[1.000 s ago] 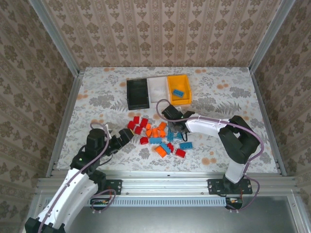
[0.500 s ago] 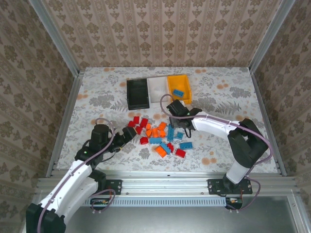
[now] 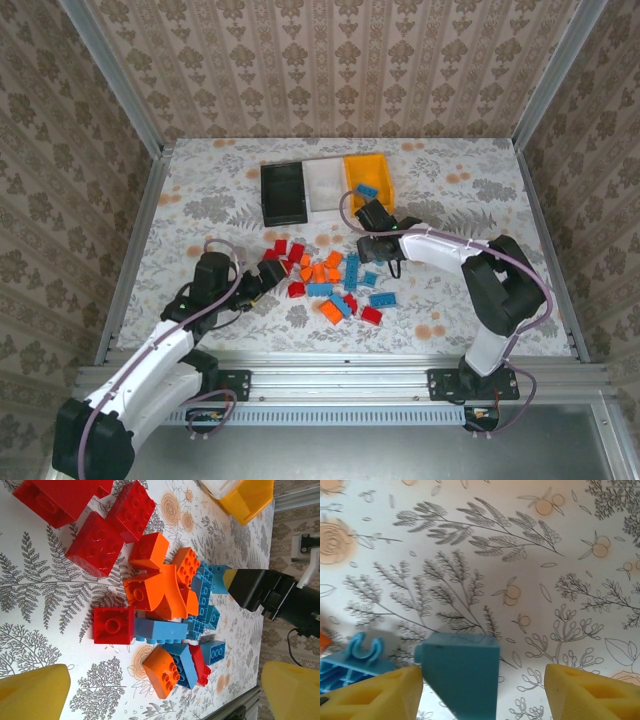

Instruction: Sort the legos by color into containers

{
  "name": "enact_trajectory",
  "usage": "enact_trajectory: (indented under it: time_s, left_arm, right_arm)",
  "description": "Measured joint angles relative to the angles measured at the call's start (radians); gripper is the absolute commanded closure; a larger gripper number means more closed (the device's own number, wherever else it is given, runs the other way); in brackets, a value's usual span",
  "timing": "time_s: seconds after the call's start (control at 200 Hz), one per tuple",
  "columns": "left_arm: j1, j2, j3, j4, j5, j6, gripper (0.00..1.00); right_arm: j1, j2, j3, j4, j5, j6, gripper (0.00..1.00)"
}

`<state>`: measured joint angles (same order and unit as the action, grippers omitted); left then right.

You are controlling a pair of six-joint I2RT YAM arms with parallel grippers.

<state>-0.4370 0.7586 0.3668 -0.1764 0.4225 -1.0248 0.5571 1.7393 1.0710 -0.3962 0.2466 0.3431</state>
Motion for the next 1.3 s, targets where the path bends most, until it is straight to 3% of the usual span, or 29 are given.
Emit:
enact_trajectory:
  time_s: [0.28, 0.6, 0.92, 1.07, 1.3]
  left_arm:
    - [-0.002, 0.011, 0.0, 0.014, 0.0, 0.0, 0.0]
    - [-0.007, 0.04, 0.007, 0.028, 0.0, 0.0, 0.0]
    - [-0.008, 0.073, 0.024, 0.048, -0.001, 0.003, 0.0]
    - [0.019, 0.092, 0.067, 0.032, -0.001, 0.033, 0.0]
    - [0.166, 0.099, 0.119, 0.001, 0.007, 0.061, 0.0]
  right_arm:
    - [-0.031, 0.065, 0.0, 0.042, -0.038, 0.0, 0.4]
    - [-0.042, 0.08, -0.006, 0.072, -0.071, 0.027, 0.61]
    - [-0.044, 0.04, -0.008, 0.081, -0.057, 0.026, 0.62]
    - [-0.059, 0.047, 0.098, 0.069, -0.024, 0.009, 0.62]
    - [-0.103, 0.194, 0.403, 0.069, 0.037, -0.028, 0.61]
